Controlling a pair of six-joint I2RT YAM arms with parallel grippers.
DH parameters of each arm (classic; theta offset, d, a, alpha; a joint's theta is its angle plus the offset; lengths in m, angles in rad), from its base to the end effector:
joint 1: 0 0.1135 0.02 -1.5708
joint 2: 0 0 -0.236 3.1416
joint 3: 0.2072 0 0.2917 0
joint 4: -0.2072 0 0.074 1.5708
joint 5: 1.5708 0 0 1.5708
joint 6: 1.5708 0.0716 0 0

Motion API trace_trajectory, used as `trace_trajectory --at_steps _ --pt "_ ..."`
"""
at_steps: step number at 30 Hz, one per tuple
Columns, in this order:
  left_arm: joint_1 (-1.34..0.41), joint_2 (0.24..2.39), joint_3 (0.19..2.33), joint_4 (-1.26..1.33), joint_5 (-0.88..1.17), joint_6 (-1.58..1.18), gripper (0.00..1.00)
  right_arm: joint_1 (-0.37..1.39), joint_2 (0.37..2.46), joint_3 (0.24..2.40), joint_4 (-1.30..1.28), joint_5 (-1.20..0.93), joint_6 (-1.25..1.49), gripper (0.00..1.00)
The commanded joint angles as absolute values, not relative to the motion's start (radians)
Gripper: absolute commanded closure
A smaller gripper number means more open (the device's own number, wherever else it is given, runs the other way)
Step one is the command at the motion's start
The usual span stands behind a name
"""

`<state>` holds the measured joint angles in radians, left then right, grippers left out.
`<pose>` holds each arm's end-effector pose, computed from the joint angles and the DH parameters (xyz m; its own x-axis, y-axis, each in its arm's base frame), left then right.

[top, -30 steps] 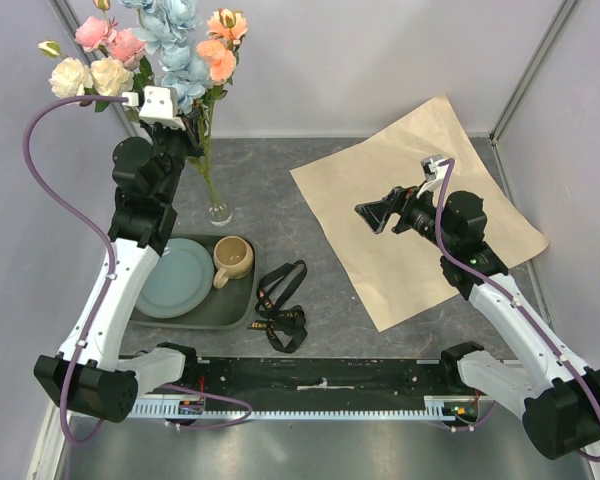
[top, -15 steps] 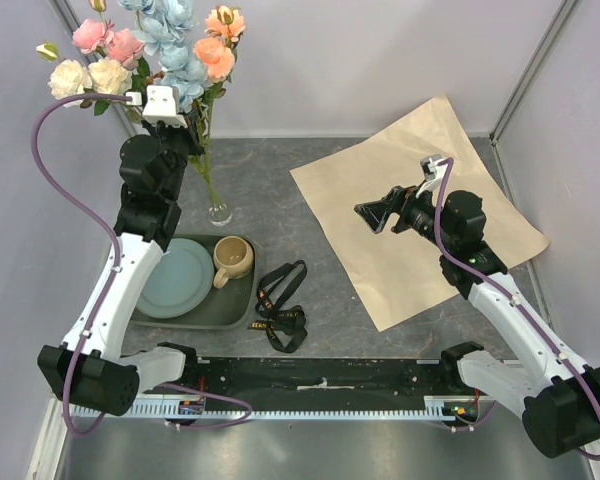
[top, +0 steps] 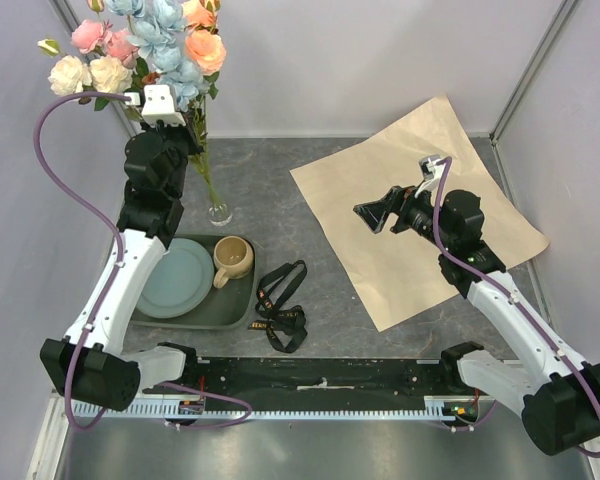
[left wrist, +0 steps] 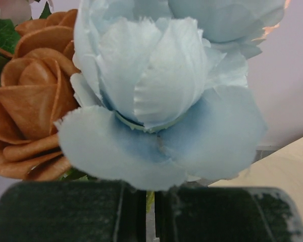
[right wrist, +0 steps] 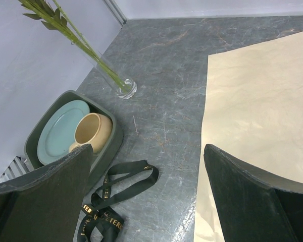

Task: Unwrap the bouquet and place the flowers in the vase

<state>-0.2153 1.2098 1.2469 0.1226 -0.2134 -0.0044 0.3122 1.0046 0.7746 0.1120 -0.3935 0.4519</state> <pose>0.3567 -0.0625 0.4277 0.1553 -0.0384 -0.9871 0.0052 0.9993 -0.0380 0.3001 0.1257 0.2895 -0.3829 0.3002 -0.8736 -0.5322 0.7013 0.4743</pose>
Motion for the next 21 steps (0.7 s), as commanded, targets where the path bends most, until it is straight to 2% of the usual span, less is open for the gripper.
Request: trace_trajectory --at_steps 1,21 --pt "-0.212 1.219 1.252 0.109 -0.265 -0.052 0.98 0.314 1.002 0.765 0.156 -0.410 0.463 0.02" --pt "-0.212 1.259 1.204 0.110 -0.318 -0.074 0.98 0.316 1.000 0.759 0.153 -0.410 0.462 0.02"
